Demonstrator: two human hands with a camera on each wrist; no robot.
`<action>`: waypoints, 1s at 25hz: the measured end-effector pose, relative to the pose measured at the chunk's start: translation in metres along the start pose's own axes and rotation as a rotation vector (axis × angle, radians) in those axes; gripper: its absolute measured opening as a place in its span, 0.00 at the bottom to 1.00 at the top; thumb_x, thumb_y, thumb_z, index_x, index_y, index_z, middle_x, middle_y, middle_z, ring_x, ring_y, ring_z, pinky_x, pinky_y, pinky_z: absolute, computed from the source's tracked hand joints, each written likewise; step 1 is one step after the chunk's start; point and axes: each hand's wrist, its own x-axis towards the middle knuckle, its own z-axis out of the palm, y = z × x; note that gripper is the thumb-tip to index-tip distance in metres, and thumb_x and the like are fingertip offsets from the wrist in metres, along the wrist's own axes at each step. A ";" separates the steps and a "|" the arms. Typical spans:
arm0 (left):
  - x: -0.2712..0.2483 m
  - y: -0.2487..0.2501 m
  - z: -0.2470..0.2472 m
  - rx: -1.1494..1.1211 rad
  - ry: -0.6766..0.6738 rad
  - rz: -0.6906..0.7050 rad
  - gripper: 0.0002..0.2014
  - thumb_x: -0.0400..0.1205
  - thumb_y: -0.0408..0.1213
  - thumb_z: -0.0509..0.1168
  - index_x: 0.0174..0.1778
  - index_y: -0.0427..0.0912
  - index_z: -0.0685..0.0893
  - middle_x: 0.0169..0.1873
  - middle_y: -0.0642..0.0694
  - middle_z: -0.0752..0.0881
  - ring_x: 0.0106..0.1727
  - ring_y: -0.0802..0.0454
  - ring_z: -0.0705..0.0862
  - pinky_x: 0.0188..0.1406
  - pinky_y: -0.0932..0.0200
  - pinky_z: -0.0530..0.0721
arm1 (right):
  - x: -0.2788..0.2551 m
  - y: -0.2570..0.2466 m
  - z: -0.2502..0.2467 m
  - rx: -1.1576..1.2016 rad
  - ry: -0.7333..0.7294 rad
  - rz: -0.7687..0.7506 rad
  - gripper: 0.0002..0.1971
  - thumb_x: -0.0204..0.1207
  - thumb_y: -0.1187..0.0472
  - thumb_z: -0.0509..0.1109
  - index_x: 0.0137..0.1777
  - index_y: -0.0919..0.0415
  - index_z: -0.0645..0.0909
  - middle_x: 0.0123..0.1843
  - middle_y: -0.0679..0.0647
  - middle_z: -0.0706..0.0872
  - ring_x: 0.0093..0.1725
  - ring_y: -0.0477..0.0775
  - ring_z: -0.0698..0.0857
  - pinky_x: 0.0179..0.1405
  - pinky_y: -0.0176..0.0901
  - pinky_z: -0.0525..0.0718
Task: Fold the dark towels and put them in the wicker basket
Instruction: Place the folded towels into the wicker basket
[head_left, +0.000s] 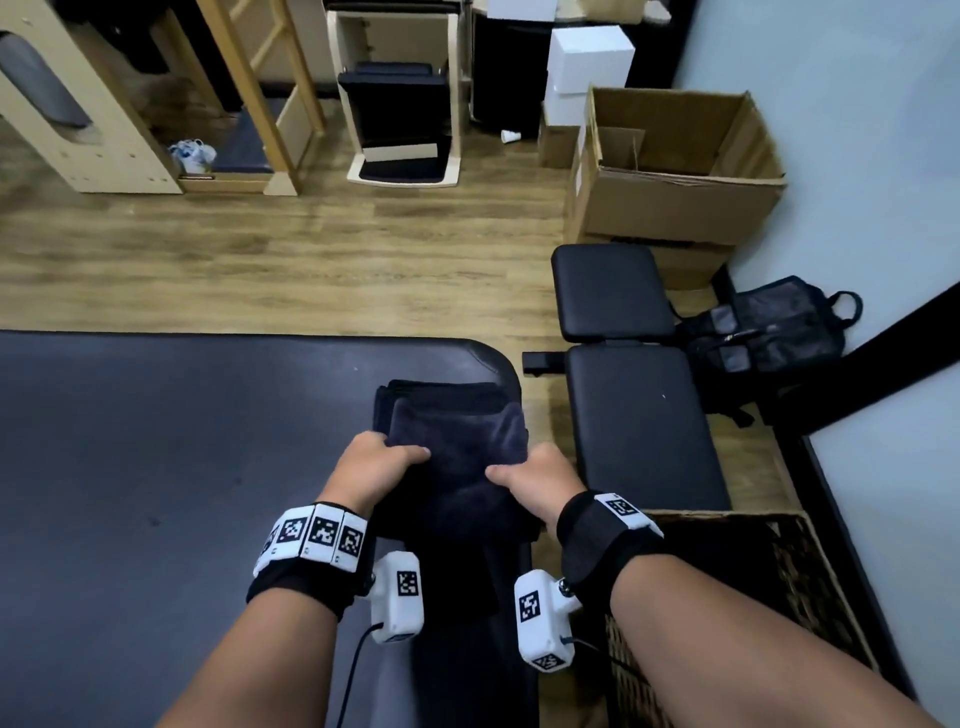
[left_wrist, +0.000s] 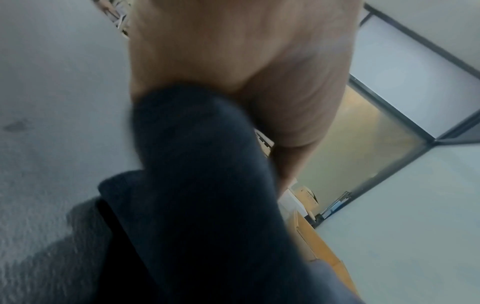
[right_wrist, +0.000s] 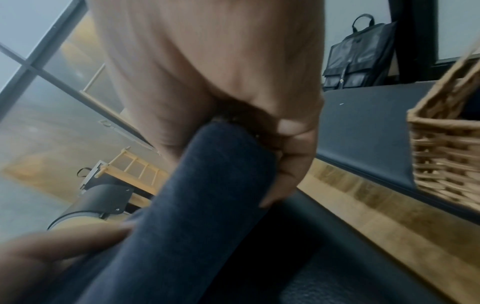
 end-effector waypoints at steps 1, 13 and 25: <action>-0.003 0.003 0.004 0.008 -0.003 0.017 0.12 0.68 0.43 0.78 0.39 0.39 0.89 0.36 0.42 0.92 0.39 0.43 0.92 0.50 0.41 0.91 | -0.004 0.007 -0.003 -0.012 -0.005 -0.005 0.12 0.67 0.54 0.77 0.47 0.59 0.88 0.43 0.52 0.93 0.45 0.55 0.91 0.53 0.53 0.91; -0.035 0.066 0.198 0.324 -0.499 0.473 0.35 0.75 0.29 0.74 0.75 0.57 0.71 0.55 0.48 0.88 0.51 0.52 0.88 0.57 0.48 0.88 | -0.045 0.176 -0.106 0.442 0.276 0.269 0.20 0.57 0.54 0.81 0.51 0.47 0.86 0.47 0.45 0.93 0.48 0.50 0.92 0.53 0.57 0.92; -0.052 0.057 0.461 1.047 -0.827 0.922 0.21 0.76 0.25 0.61 0.60 0.48 0.87 0.61 0.44 0.84 0.64 0.44 0.82 0.64 0.51 0.81 | -0.045 0.337 -0.164 1.012 0.541 0.666 0.14 0.78 0.69 0.75 0.61 0.67 0.79 0.56 0.61 0.86 0.54 0.60 0.87 0.46 0.55 0.92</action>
